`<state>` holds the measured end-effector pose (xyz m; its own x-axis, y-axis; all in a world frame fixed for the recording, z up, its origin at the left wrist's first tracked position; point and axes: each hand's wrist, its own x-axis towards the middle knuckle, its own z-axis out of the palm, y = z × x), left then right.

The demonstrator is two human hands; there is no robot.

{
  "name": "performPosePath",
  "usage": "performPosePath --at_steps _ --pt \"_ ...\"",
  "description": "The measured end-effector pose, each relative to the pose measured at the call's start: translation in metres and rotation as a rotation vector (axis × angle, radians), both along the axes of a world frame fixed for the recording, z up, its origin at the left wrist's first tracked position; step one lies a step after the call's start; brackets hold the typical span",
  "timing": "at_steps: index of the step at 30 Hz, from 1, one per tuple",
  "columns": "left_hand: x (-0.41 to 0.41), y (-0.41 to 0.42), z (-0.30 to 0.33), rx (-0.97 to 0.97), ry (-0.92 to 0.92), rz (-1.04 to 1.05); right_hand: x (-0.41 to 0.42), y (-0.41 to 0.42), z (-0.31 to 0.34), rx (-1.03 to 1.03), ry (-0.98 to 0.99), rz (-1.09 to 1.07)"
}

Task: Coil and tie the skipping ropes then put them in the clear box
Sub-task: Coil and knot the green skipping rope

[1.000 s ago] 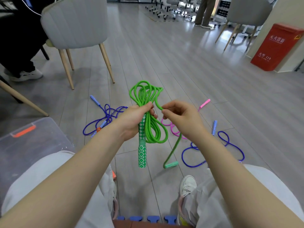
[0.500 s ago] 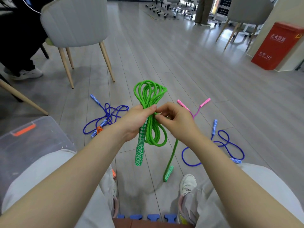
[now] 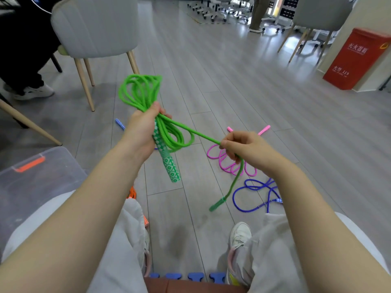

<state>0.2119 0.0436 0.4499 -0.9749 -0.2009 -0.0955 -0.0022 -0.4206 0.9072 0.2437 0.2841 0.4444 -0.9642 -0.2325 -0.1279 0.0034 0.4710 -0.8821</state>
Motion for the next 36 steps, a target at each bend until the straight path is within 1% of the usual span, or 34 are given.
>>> performPosePath --at_steps 2,4,5,8,10,12,14,17,20,24,28,32,36 --pt "-0.002 -0.011 0.005 0.049 0.010 0.140 -0.002 0.008 0.003 0.007 0.014 -0.032" --pt "-0.003 -0.019 0.008 0.012 0.013 0.211 -0.004 0.015 0.005 0.009 0.036 -0.084" --pt "-0.002 -0.020 0.008 -0.031 0.010 0.206 -0.006 0.016 0.005 -0.003 0.057 -0.119" --pt "0.003 -0.014 0.004 -0.227 -0.026 0.068 -0.007 0.014 0.006 -0.133 0.157 -0.221" --pt "0.006 -0.006 0.000 -0.340 -0.026 -0.056 -0.004 0.007 0.009 -0.228 0.206 -0.225" --pt "0.010 0.003 -0.003 -0.379 -0.003 -0.165 0.001 -0.001 0.009 -0.282 0.215 -0.182" --pt "0.015 0.012 -0.004 -0.385 0.006 -0.266 0.003 -0.009 0.005 -0.288 0.224 -0.134" --pt "0.023 0.024 -0.009 -0.437 0.012 -0.416 0.005 -0.021 -0.002 -0.244 0.262 -0.066" --pt "0.030 0.032 -0.012 -0.412 -0.020 -0.469 0.007 -0.030 -0.006 -0.261 0.297 -0.003" --pt "0.031 0.033 -0.014 -0.340 -0.095 -0.522 0.003 -0.031 -0.016 -0.213 0.345 -0.057" --pt "0.036 0.037 -0.015 -0.313 -0.080 -0.644 0.002 -0.027 -0.022 -0.125 0.386 -0.028" --pt "0.036 0.035 -0.017 -0.380 -0.084 -0.715 -0.001 -0.024 -0.029 -0.005 0.404 -0.028" --pt "0.036 0.034 -0.017 -0.418 -0.071 -0.716 -0.001 -0.025 -0.029 0.066 0.405 -0.093"
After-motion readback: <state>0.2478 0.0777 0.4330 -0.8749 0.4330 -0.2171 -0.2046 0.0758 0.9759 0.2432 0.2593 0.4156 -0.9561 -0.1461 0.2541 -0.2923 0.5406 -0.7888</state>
